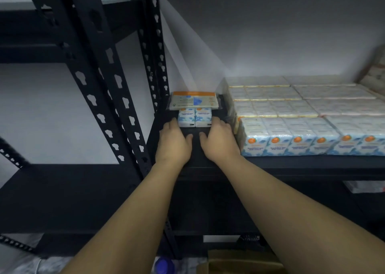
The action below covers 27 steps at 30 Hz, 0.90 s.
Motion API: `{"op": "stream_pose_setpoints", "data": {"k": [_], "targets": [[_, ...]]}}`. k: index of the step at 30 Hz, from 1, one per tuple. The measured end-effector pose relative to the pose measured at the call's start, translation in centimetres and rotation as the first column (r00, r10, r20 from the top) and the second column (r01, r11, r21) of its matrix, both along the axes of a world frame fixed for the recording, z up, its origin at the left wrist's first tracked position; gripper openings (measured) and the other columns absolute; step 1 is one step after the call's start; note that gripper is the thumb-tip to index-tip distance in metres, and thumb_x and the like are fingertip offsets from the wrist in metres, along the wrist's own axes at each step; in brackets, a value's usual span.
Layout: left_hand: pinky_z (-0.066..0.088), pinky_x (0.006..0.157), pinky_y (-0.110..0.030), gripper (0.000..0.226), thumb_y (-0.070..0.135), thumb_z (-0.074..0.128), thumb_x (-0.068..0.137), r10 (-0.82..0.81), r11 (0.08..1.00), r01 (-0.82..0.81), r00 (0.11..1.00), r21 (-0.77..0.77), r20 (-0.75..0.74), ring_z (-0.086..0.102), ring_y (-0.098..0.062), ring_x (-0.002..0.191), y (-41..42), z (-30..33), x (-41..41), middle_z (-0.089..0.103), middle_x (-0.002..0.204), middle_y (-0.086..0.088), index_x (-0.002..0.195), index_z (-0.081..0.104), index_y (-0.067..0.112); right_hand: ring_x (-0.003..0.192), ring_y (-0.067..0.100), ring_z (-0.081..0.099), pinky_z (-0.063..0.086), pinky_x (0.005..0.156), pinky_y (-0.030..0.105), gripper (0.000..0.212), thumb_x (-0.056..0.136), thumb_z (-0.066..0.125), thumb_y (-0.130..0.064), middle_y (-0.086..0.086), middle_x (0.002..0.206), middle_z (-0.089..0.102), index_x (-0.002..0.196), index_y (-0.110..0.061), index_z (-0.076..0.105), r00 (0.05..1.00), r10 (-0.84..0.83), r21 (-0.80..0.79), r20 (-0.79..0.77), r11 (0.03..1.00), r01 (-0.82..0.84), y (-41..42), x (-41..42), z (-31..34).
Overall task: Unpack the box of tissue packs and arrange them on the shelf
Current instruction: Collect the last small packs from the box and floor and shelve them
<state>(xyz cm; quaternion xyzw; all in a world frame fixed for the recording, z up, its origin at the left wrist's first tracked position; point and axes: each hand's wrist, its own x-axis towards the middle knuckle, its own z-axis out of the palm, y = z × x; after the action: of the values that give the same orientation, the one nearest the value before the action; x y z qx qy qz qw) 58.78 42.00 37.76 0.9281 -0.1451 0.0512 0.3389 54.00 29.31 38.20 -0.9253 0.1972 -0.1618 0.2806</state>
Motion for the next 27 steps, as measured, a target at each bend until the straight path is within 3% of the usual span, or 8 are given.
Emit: {"op": "stream_pose_setpoints", "data": {"k": [3, 6, 9, 12, 15, 18, 23, 27], "targets": [[0.043, 0.110, -0.038, 0.053, 0.033, 0.063, 0.101, -0.038, 0.998, 0.035, 0.998, 0.054, 0.056, 0.050, -0.029, 0.134, 1.4, -0.7, -2.8, 0.055, 0.145, -0.013, 0.146, 0.051, 0.008, 0.134, 0.028, 0.046, 0.046, 0.107, 0.045, 0.044, 0.101, 0.055, -0.037, 0.012, 0.143, 0.055, 0.134, -0.007, 0.055, 0.996, 0.049, -0.091, -0.068, 0.994, -0.055, 0.4, -2.5, -0.4], [0.029, 0.124, -0.039, 0.053, 0.041, 0.051, 0.105, -0.066, 0.983, 0.040, 0.987, 0.180, 0.145, 0.041, -0.026, 0.148, 2.5, -2.1, -5.4, 0.050, 0.156, -0.012, 0.147, 0.054, 0.009, 0.152, 0.026, 0.028, 0.025, 0.125, 0.040, 0.057, 0.108, 0.042, -0.045, 0.012, 0.165, 0.033, 0.153, -0.010, 0.043, 0.983, 0.119, -0.179, -0.140, 0.973, -0.143, 0.8, -5.4, -0.9], [0.014, 0.129, -0.041, 0.058, 0.050, 0.034, 0.108, -0.070, 0.974, 0.013, 0.967, 0.227, 0.246, 0.030, -0.021, 0.155, 3.4, -3.7, -8.2, 0.042, 0.163, -0.005, 0.153, 0.050, 0.017, 0.157, 0.021, 0.018, 0.009, 0.128, 0.036, 0.060, 0.110, 0.032, -0.050, 0.006, 0.170, 0.024, 0.161, -0.017, 0.033, 0.970, 0.214, -0.245, -0.118, 0.940, -0.237, 0.7, -8.7, -1.8], [0.005, 0.130, -0.044, 0.061, 0.055, 0.032, 0.108, -0.105, 0.975, 0.051, 0.964, 0.218, 0.243, 0.012, -0.017, 0.160, 4.1, -4.8, -11.2, 0.025, 0.170, 0.001, 0.161, 0.036, 0.024, 0.159, 0.015, 0.013, 0.003, 0.129, 0.035, 0.062, 0.108, 0.034, -0.054, 0.000, 0.171, 0.022, 0.161, -0.023, 0.033, 0.951, 0.304, -0.273, -0.051, 0.912, -0.306, -0.5, -12.9, -3.2], [0.007, 0.130, -0.047, 0.063, 0.057, 0.036, 0.106, -0.096, 0.988, 0.071, 0.977, 0.134, 0.191, 0.000, -0.014, 0.161, 4.1, -5.7, -14.6, 0.011, 0.174, 0.003, 0.163, 0.029, 0.029, 0.158, 0.010, 0.013, 0.008, 0.130, 0.038, 0.058, 0.107, 0.037, -0.056, -0.004, 0.169, 0.026, 0.155, -0.024, 0.045, 0.926, 0.378, -0.253, 0.020, 0.898, -0.361, -2.8, -17.2, -4.8], [0.010, 0.130, -0.044, 0.066, 0.059, 0.037, 0.105, -0.107, 0.988, 0.092, 0.988, 0.126, 0.115, 0.006, -0.014, 0.160, 2.6, -7.6, -19.1, 0.013, 0.173, 0.005, 0.163, 0.029, 0.028, 0.155, 0.011, 0.026, 0.020, 0.127, 0.040, 0.059, 0.104, 0.038, -0.058, -0.004, 0.164, 0.037, 0.150, -0.024, 0.054, 0.933, 0.357, -0.158, 0.036, 0.924, -0.348, -5.9, -22.0, -7.4], [0.021, 0.128, -0.041, 0.081, 0.072, 0.034, 0.099, -0.200, 0.958, 0.221, 0.972, 0.183, -0.125, 0.018, -0.019, 0.158, -2.8, -13.4, -27.2, 0.024, 0.171, 0.002, 0.164, 0.028, 0.023, 0.144, 0.017, 0.043, 0.034, 0.116, 0.037, 0.055, 0.104, 0.049, -0.053, 0.000, 0.156, 0.050, 0.148, -0.020, 0.056, 0.968, 0.218, 0.020, -0.125, 0.976, -0.218, -13.7, -31.8, -13.5], [0.026, 0.125, -0.036, 0.088, 0.075, 0.029, 0.090, -0.255, 0.922, 0.322, 0.923, 0.215, -0.288, 0.026, -0.019, 0.154, -8.5, -18.5, -33.9, 0.035, 0.166, 0.000, 0.160, 0.035, 0.022, 0.134, 0.024, 0.054, 0.045, 0.110, 0.043, 0.061, 0.100, 0.046, -0.059, 0.003, 0.145, 0.061, 0.141, -0.017, 0.063, 0.961, 0.079, 0.108, -0.265, 0.993, -0.051, -20.2, -40.2, -19.0]]}}
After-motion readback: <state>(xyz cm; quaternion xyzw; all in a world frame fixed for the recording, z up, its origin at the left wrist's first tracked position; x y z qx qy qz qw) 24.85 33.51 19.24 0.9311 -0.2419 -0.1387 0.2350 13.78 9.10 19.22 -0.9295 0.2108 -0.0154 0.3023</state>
